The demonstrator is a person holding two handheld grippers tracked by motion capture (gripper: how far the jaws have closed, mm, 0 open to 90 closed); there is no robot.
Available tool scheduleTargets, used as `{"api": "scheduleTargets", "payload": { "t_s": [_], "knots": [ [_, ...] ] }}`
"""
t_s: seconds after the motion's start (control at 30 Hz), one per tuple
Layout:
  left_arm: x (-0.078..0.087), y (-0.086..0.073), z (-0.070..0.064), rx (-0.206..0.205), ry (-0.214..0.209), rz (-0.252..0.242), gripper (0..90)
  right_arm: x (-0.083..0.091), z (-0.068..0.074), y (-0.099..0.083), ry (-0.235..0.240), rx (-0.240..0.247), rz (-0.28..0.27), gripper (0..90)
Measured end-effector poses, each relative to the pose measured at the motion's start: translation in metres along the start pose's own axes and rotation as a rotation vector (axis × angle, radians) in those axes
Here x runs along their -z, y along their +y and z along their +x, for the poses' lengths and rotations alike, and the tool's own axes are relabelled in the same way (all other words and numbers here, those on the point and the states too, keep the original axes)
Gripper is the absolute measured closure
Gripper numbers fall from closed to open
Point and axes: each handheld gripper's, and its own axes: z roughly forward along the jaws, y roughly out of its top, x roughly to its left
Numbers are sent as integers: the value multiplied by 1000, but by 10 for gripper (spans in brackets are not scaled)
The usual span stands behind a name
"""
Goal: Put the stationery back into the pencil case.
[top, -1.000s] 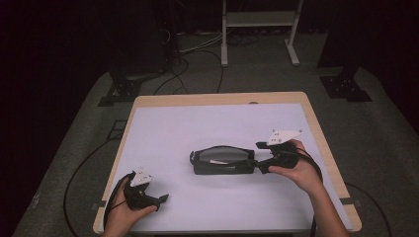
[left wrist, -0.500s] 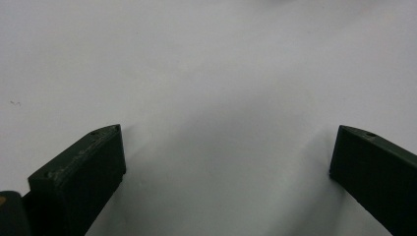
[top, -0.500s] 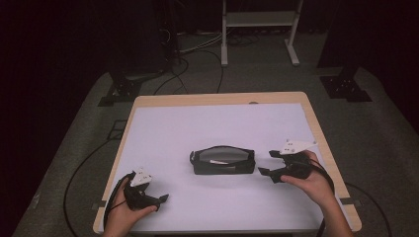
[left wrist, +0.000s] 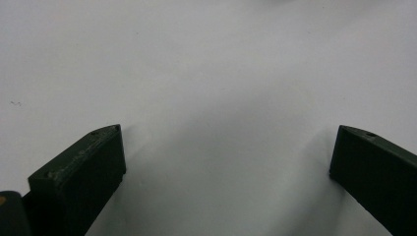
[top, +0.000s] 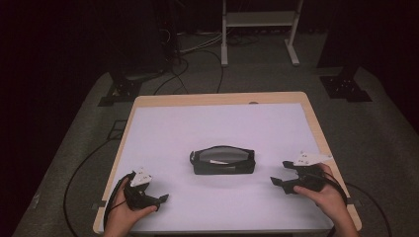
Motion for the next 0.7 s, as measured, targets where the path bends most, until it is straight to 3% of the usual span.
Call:
{"api": "scheduleTargets", "payload": {
  "t_s": [0.7],
  "knots": [
    [4,-3,-6,21,22,-2,0,15,-2,-51,-112,-81,68,183]
  ]
}}
